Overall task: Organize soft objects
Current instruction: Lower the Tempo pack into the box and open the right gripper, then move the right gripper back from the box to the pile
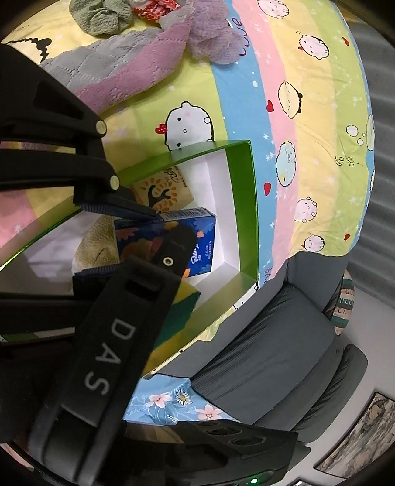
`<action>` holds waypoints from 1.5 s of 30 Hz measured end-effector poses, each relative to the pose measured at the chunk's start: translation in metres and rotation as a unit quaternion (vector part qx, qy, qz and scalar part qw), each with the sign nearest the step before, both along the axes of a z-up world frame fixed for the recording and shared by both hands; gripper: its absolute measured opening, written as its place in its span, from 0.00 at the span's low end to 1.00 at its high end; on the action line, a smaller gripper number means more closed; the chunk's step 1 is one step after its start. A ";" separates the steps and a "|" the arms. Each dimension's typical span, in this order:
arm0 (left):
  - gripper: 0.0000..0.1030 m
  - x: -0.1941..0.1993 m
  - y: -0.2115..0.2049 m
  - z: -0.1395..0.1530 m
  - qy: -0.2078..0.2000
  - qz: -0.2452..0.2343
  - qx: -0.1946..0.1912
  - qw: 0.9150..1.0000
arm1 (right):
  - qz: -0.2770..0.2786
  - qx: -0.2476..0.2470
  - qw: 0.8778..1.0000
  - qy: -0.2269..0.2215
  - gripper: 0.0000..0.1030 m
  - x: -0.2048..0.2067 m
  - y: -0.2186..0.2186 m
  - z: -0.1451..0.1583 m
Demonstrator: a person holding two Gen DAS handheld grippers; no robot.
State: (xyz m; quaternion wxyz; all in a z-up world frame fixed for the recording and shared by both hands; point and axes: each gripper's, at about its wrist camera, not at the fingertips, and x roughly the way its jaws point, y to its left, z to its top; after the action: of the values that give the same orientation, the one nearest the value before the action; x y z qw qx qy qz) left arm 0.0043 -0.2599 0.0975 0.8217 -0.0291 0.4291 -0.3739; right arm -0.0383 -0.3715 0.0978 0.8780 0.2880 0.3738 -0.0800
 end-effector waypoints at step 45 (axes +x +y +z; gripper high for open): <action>0.87 -0.026 0.245 -0.036 0.032 0.252 0.194 0.948 | 0.243 -0.166 0.954 0.047 0.86 -0.009 0.194 -0.005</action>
State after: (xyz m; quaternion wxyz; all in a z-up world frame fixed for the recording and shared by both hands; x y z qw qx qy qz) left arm -0.0221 -0.0145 0.0618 0.8645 0.0118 0.4985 -0.0634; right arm -0.0476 -0.1779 0.0926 0.8877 0.0345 0.4551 0.0616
